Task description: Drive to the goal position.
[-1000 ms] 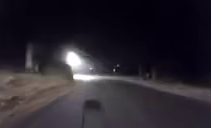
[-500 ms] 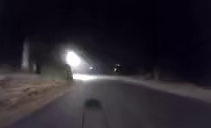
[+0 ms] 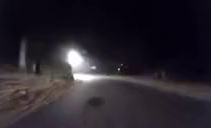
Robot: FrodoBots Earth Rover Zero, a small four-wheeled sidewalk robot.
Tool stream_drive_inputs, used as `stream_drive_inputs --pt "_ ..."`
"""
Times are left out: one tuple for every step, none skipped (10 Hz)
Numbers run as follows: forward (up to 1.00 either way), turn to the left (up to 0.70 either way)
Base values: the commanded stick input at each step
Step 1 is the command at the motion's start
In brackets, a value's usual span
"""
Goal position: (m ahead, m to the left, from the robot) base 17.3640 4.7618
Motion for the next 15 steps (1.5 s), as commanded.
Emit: stream_drive_inputs --pt "1.0 0.1" --pt "1.0 0.1" --pt "1.0 0.09" --pt "1.0 0.09" --pt "1.0 0.1" --pt "1.0 0.1" --pt "1.0 0.1" --pt "1.0 0.1" --pt "1.0 0.1" --pt "1.0 0.11" --pt "1.0 0.11" --pt "1.0 0.11" --pt "1.0 0.07" --pt "1.0 0.03" --pt "1.0 0.03"
